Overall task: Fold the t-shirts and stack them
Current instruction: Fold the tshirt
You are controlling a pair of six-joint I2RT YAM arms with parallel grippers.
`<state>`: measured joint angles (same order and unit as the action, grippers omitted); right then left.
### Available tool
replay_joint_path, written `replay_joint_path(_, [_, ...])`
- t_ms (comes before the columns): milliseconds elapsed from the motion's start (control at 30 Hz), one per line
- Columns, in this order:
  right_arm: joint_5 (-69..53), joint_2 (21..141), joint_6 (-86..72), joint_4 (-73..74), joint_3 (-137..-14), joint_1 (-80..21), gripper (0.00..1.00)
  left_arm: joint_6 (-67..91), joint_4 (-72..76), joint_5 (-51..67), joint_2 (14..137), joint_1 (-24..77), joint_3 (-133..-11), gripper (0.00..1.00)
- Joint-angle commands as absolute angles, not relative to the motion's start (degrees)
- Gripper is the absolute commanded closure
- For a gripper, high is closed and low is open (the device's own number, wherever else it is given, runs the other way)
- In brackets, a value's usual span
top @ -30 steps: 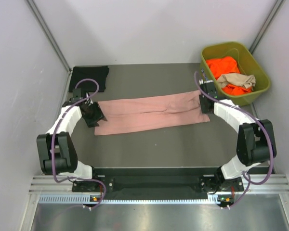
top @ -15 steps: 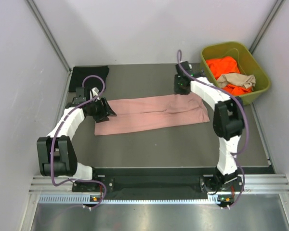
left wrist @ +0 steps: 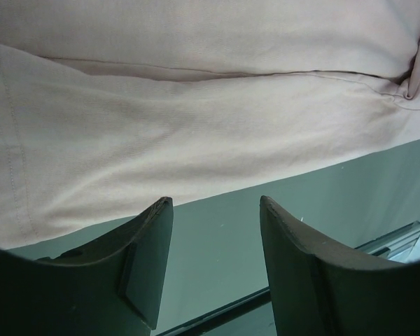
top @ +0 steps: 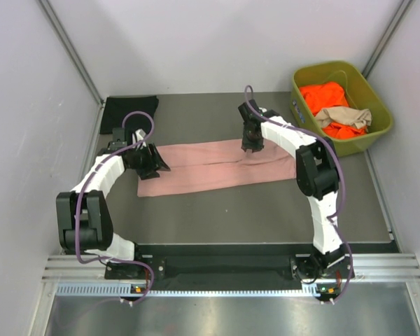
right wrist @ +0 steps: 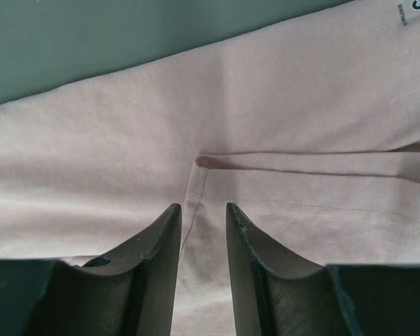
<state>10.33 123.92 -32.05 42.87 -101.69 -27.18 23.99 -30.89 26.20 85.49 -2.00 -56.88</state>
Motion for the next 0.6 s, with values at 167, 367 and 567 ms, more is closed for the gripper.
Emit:
replay_joint_path(167, [12.6,127.0,-32.9,40.3,-105.1,-27.6,0.71,21.9,-30.4,27.6,85.9,-2.0,-57.7,0.43])
replay_joint_path(367, [14.5,128.2,-32.1,39.6,-106.4,-27.6,0.73,21.4,-30.7,27.3,85.7,-2.0,-57.4,0.43])
replay_joint_path(567, [15.4,129.2,-30.9,39.2,-107.5,-27.6,0.77,21.4,-30.3,27.8,86.3,-1.9,-57.2,0.43])
